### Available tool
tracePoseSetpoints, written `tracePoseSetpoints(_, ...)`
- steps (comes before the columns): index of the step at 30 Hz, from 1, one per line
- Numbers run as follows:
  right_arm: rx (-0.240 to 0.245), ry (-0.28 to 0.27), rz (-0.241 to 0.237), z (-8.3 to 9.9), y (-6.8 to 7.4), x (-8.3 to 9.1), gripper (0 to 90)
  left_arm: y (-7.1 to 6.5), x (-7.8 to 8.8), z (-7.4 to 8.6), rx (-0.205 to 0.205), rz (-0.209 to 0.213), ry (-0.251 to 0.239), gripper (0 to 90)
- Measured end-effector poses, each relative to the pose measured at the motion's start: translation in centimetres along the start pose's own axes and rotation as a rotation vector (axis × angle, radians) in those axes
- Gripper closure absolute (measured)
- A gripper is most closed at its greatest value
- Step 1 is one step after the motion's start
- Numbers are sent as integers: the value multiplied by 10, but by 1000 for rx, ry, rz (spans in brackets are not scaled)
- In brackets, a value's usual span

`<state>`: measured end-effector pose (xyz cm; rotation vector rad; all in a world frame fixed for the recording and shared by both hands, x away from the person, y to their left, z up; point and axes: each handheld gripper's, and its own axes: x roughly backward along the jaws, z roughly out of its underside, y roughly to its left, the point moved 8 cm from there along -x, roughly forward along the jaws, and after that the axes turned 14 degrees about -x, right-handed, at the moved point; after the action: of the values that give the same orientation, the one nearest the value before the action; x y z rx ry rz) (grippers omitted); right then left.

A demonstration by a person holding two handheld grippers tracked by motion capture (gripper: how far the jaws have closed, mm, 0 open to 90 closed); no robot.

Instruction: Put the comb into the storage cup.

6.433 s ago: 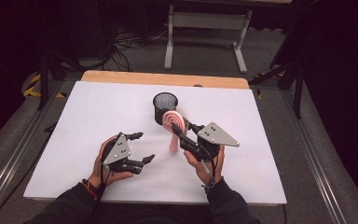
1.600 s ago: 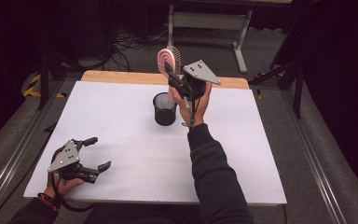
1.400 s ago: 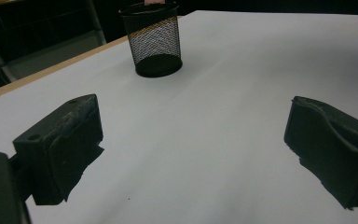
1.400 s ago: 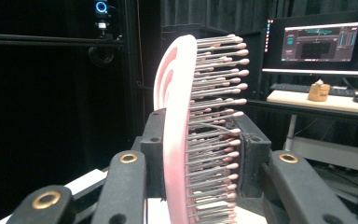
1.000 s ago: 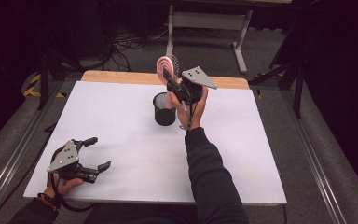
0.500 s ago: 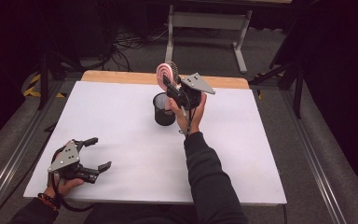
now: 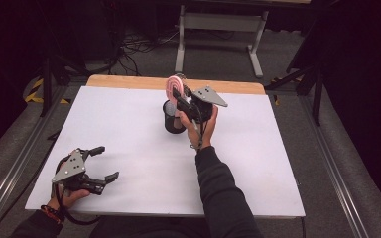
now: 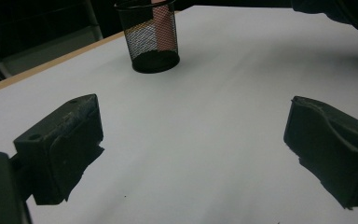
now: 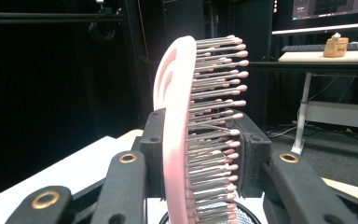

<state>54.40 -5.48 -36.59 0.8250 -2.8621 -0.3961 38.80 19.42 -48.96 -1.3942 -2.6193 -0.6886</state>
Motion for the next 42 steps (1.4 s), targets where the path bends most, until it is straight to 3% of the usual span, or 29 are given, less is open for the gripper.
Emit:
tracePoseSetpoints(13,-29,11,10,10,-7,1,623,-1,-1,0,2,2,4,55)
tracePoseSetpoints(23,-9,10,24,15,-9,4,615,-2,-3,1,5,8,11,60)
tracePoseSetpoints(42,20,28,54,19,-11,6,469,-3,-4,2,-5,13,22,59)
